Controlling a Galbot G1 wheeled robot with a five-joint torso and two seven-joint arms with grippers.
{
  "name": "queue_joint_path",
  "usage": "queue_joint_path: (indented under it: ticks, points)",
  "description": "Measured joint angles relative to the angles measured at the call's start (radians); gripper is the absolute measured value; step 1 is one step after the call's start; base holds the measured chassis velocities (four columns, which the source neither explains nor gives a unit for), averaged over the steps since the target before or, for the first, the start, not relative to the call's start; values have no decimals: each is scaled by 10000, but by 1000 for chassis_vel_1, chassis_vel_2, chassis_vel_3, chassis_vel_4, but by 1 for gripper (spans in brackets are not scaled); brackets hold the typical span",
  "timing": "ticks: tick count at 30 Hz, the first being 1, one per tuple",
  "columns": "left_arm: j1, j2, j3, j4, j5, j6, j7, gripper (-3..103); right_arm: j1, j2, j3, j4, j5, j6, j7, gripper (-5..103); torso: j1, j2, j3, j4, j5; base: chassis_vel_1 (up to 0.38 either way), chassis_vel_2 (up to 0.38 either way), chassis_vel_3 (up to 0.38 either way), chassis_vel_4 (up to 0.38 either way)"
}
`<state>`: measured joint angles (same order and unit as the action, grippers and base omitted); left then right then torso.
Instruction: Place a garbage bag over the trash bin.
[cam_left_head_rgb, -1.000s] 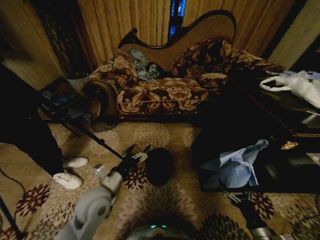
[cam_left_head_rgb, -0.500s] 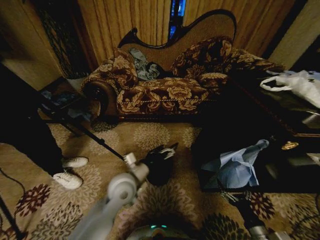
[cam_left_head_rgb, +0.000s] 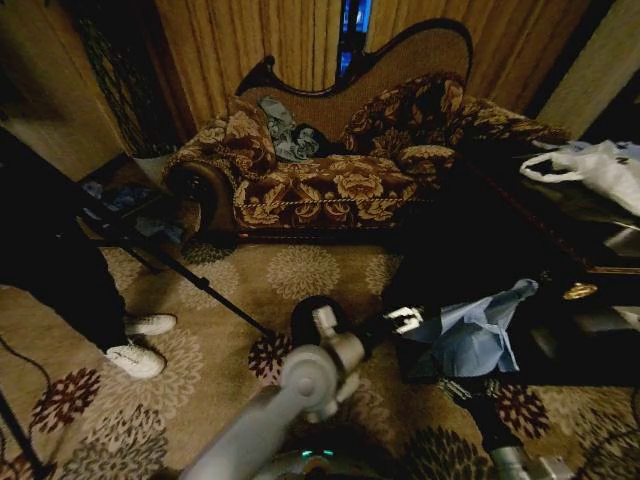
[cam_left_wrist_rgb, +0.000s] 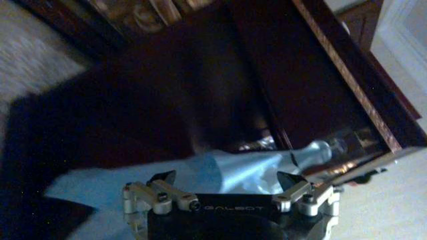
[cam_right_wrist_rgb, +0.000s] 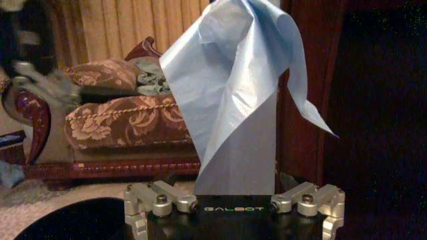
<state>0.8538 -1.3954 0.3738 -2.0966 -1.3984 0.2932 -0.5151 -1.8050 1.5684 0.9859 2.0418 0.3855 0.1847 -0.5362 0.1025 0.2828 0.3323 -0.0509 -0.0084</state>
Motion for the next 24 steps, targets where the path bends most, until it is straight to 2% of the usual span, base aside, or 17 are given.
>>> queue_joint_path:
  ticks: [3, 7, 21, 24]
  points:
    - [-162, -643, 325, 445, -169, 2, 61, 100, -18, -13, -2, 12, 2, -17, -8, 100, 0, 0, 0, 0, 0, 0, 0, 0, 0]
    - [-181, -1060, 378, 667, -198, -24, -31, 100, 22, -69, 25, -57, 47, -17, -10, 100, 0, 0, 0, 0, -1, 0, 0, 0, 0]
    - [376, -632, 200, 765, 360, 127, -2, 100, 279, -429, -12, -330, 195, -85, 23, 100, 0, 0, 0, 2, -2, 0, 0, 0, 0]
    - [380, -674, 156, 988, 452, 78, 355, 100, 297, -458, -24, -357, 204, -100, 22, 100, 0, 0, 0, 1, -2, 0, 0, 0, 0]
